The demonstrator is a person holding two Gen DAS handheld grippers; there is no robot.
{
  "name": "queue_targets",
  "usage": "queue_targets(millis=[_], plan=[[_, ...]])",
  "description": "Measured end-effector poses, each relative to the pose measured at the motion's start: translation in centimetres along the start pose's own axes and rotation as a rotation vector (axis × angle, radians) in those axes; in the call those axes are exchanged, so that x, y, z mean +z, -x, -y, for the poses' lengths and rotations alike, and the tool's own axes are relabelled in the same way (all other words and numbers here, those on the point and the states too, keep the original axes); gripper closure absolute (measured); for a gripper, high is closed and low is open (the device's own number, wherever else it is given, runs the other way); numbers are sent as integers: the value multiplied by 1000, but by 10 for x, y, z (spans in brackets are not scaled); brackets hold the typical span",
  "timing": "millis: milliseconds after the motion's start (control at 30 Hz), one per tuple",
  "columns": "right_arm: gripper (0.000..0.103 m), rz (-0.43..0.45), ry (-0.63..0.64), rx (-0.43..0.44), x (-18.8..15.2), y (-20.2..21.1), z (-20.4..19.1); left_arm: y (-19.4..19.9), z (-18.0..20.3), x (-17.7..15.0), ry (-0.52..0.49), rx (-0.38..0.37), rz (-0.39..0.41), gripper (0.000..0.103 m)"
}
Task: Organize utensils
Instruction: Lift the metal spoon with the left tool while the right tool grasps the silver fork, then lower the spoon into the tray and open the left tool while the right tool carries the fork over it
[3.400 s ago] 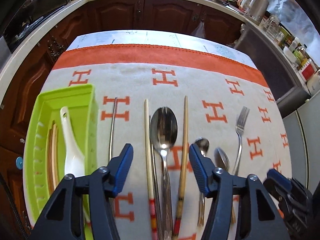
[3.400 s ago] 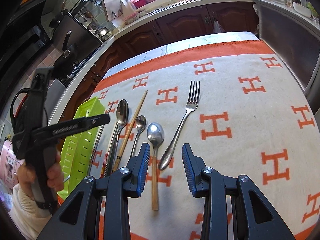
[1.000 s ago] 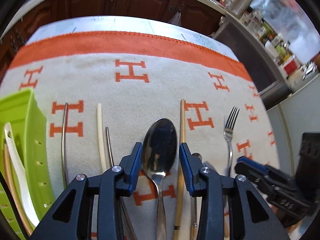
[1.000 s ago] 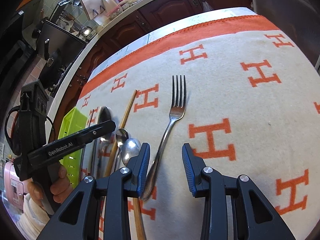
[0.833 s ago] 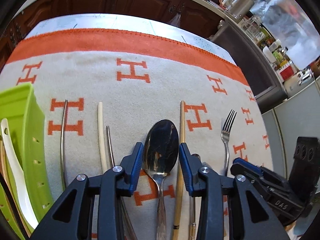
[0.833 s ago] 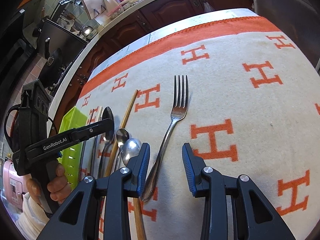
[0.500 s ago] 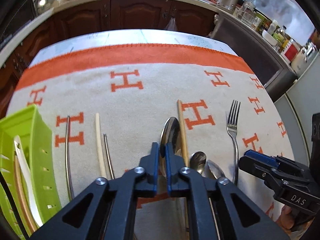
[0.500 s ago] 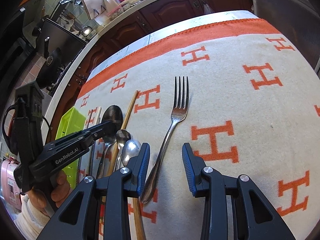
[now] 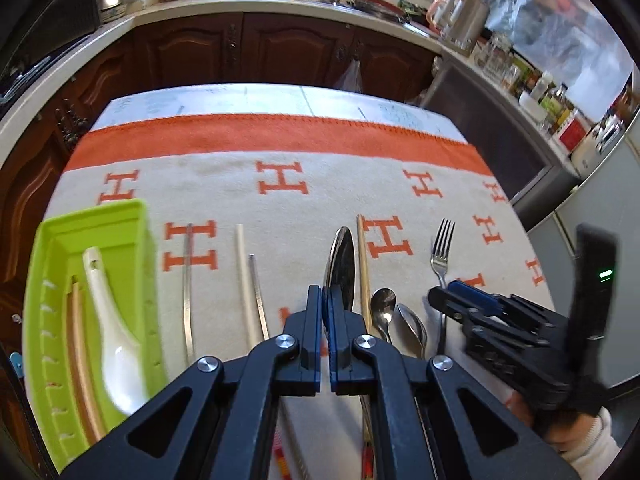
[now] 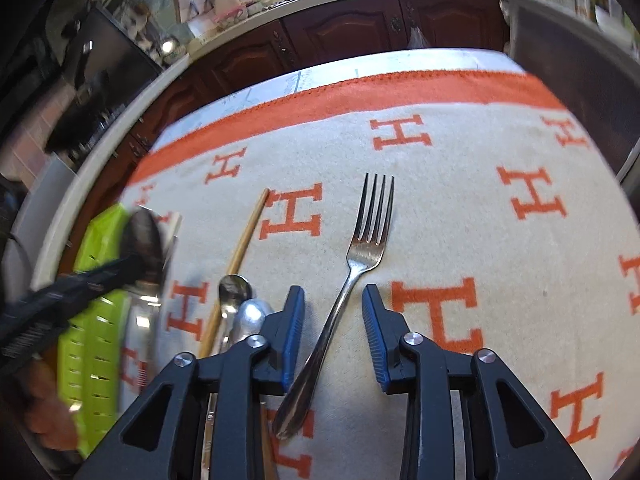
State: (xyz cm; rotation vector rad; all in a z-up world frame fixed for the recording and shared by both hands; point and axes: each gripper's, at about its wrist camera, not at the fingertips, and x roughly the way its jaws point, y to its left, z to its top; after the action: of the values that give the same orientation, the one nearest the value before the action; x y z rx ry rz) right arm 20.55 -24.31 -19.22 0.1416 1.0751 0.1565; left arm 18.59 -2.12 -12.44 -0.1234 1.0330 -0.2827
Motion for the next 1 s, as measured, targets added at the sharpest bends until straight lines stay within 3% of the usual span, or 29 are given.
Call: queue_targets(millis=[67,133,200,267,433,633,800,1000], plan=[[76,1,45,-58,-2,-1,-8,15,-5,-1,12,-4,15,103],[90,6,82,-134,-3,-2,-16,32,-11,-2,24,-8,36,103],[94,5,69,-141,-4,-2,-15,51,-16,-3,30,-4,66,103],[99,0,35,-125,-4,0,-10,72,-21,-5,31,8,104,103],[99,10,-43,-64,-11,8,-2,117,-32,-11,36,25,185,103],[99,71,-50,-36,-26,41,-9,162,-45,-26,50,18,252,103],[99,130,-2,12,-33,84,-33,198,-58,-39,61,33,297,103],[99,165,83,123,-41,125,-88,233,-89,-61,99,100,314,102]])
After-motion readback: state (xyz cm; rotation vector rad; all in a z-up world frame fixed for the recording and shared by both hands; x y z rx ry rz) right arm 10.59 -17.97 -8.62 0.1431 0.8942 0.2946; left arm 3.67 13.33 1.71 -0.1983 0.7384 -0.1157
